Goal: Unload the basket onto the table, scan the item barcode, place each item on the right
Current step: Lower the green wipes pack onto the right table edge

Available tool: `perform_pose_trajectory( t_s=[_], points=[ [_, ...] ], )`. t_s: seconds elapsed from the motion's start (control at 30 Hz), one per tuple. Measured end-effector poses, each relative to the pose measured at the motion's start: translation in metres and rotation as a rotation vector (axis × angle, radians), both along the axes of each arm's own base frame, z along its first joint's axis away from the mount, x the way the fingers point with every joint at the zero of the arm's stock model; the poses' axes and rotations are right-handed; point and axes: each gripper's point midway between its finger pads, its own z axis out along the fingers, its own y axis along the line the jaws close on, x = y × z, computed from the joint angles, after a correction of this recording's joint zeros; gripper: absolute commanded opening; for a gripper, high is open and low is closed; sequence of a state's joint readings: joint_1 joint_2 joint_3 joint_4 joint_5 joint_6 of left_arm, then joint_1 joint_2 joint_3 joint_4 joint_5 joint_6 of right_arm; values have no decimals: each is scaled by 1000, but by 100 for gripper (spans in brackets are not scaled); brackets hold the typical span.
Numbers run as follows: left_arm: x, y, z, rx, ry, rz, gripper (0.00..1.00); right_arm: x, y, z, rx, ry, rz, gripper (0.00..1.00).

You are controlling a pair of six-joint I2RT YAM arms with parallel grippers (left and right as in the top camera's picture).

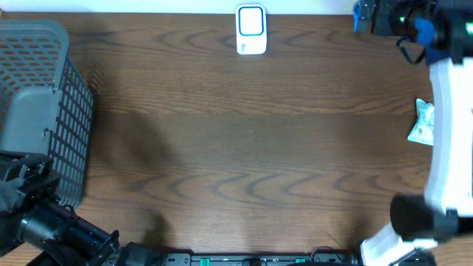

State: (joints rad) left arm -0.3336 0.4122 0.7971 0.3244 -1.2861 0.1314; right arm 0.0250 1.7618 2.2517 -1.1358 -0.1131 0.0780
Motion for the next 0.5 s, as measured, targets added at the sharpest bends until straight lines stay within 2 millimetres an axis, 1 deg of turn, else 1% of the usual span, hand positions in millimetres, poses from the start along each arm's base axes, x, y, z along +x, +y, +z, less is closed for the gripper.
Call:
perform_pose_trajectory(
  t_s=[0.03, 0.07, 0.2, 0.33, 0.4, 0.5],
  points=[
    [0, 0, 0, 0, 0, 0, 98, -12, 7, 15, 5, -32, 19, 99],
    [0, 0, 0, 0, 0, 0, 98, -21, 10, 25, 7, -54, 29, 99],
    [0, 0, 0, 0, 0, 0, 98, -57, 17, 60, 16, -128, 54, 99],
    [0, 0, 0, 0, 0, 0, 98, -78, 16, 76, 18, -164, 56, 99],
    [0, 0, 0, 0, 0, 0, 98, -84, 16, 79, 18, -168, 56, 99],
    [0, 0, 0, 0, 0, 0, 97, -93, 16, 78, 18, -154, 58, 99]
  ],
)
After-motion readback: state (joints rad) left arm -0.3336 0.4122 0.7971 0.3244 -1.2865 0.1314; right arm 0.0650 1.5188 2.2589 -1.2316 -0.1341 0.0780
